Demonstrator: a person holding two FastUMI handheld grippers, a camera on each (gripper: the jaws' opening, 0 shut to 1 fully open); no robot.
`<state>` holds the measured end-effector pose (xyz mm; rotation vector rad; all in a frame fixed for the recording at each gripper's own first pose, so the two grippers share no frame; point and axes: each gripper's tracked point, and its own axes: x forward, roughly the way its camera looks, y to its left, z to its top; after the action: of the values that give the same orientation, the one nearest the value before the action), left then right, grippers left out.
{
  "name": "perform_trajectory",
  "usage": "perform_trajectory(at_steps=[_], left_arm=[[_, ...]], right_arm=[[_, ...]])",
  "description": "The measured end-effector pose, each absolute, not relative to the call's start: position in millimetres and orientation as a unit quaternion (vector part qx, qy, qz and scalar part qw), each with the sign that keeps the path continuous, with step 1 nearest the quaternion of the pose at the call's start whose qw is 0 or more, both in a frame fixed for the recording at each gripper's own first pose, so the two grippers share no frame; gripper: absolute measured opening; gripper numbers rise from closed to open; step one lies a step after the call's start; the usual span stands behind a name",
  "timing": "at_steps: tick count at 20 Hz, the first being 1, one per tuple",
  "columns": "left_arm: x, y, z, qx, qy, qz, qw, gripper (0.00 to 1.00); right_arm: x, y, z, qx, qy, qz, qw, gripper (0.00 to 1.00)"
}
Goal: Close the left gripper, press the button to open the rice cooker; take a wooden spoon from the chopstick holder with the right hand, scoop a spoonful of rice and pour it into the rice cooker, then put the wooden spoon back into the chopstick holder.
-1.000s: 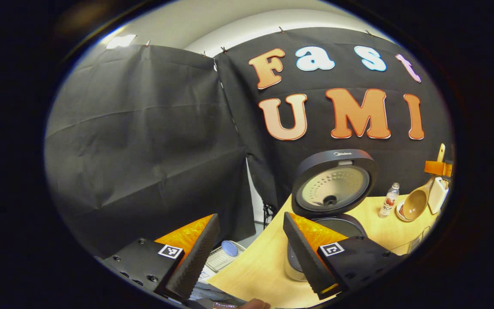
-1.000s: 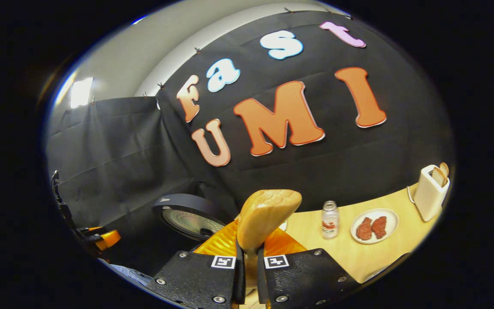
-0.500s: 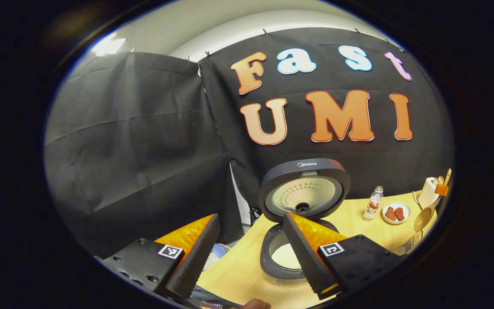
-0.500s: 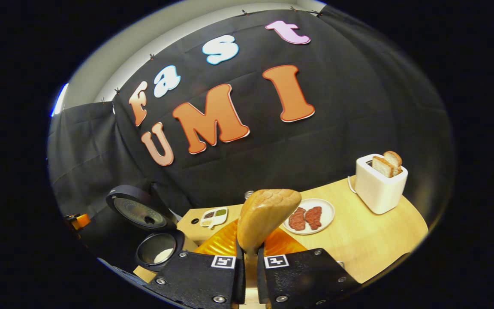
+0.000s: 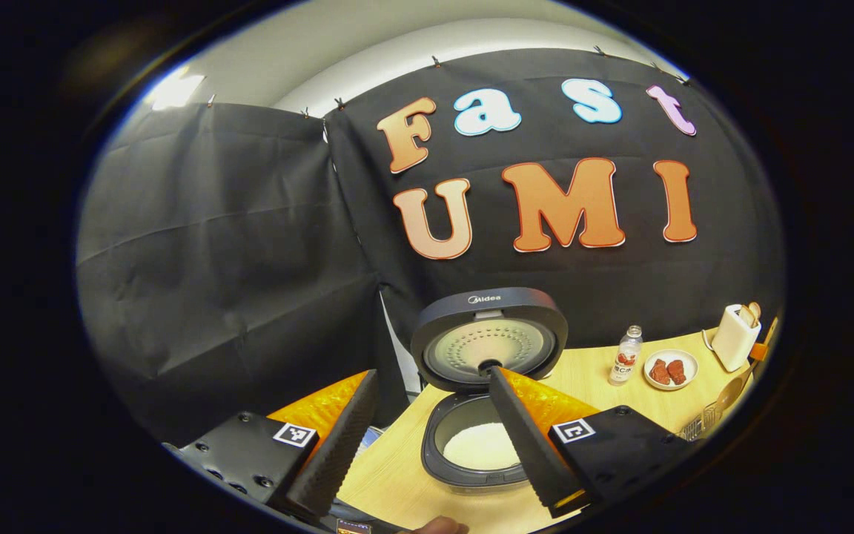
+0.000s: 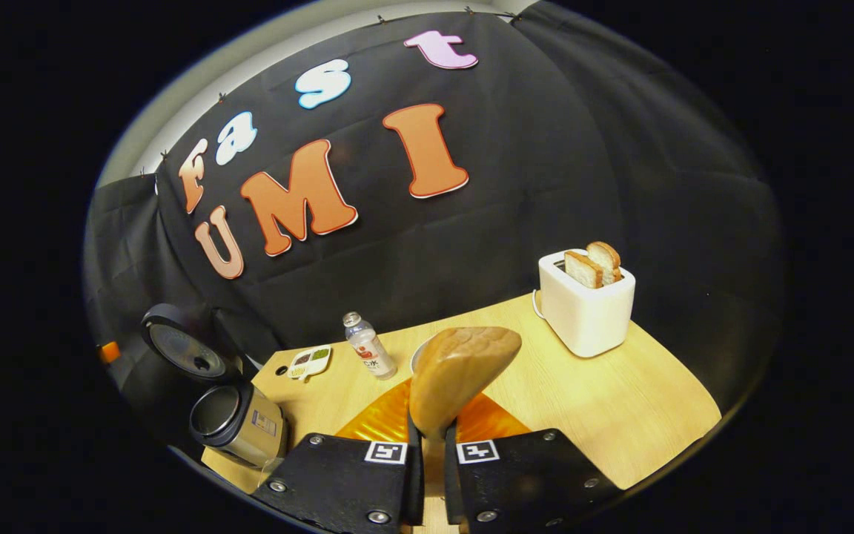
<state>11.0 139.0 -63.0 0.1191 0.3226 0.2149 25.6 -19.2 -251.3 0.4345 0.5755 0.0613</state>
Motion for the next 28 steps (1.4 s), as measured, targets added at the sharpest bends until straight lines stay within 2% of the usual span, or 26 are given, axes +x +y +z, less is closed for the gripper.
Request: perform_trajectory(at_steps=[14, 20, 21, 22, 26, 27, 28], left_arm=[[14.9, 110.5, -39.8, 0.075, 0.146, 0.092, 0.982, 1.00], [57.9, 115.1, -15.2, 0.039, 0.144, 0.075, 0.986, 1.00], [69.9, 116.5, -10.0, 0.034, 0.143, 0.072, 0.987, 1.00], [81.9, 116.8, -5.9, 0.031, 0.140, 0.070, 0.987, 1.00], [135.2, 108.9, -3.8, 0.006, 0.156, 0.047, 0.987, 0.99], [151.4, 110.2, -2.2, -0.006, 0.158, 0.046, 0.986, 0.99], [166.9, 108.2, -6.8, -0.014, 0.168, 0.040, 0.985, 0.99]], right_arm=[[3.2, -13.0, -343.7, 0.242, 0.342, 0.010, 0.908, 0.10], [-14.1, -12.8, -365.8, 0.243, 0.398, 0.009, 0.885, 0.16], [-17.8, -17.9, -367.5, 0.239, 0.408, 0.004, 0.881, 0.12], [-18.4, -22.8, -366.5, 0.237, 0.410, -0.002, 0.881, 0.19], [-23.2, -45.4, -344.6, 0.228, 0.405, -0.023, 0.885, 0.35], [-24.2, -51.4, -338.8, 0.220, 0.402, -0.026, 0.888, 0.46], [-24.3, -56.7, -330.4, 0.209, 0.396, -0.028, 0.894, 0.53]])
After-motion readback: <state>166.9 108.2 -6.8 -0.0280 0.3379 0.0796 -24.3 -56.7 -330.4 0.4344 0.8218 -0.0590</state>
